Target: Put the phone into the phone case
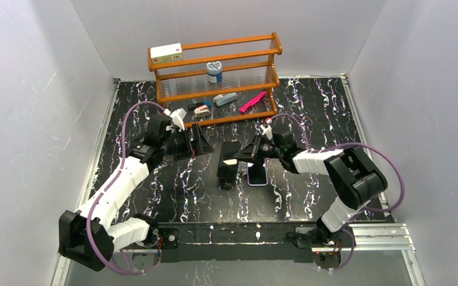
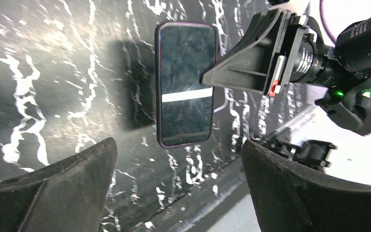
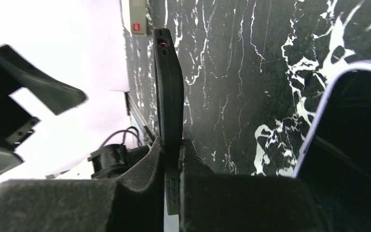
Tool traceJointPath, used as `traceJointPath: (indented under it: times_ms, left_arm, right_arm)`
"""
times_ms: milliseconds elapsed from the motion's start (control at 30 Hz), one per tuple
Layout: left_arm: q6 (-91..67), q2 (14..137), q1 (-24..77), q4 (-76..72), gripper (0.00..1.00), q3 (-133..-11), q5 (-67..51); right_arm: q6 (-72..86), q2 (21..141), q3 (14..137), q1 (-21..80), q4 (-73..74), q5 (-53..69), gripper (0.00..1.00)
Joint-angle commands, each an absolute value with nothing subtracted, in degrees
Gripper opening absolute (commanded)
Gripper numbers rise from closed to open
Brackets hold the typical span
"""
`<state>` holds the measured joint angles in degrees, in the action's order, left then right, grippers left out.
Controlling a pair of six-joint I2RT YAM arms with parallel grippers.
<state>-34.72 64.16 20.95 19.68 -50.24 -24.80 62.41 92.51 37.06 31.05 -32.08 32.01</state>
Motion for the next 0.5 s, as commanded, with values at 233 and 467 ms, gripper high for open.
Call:
traceJointPath:
  times_ms: [233, 467]
  left_arm:
    - [-18.96, 55.67, 20.83, 24.33, 0.98, -50.53, -8.01]
    - [-18.26, 53.18, 20.83, 24.27, 0.98, -46.89, -7.12]
  right_arm:
    - [57.41, 103.24, 50.06, 40.13, -29.99, 31.46, 0.01]
    - [55.16, 107.28, 52.06, 40.91, -26.31, 30.42, 0.09]
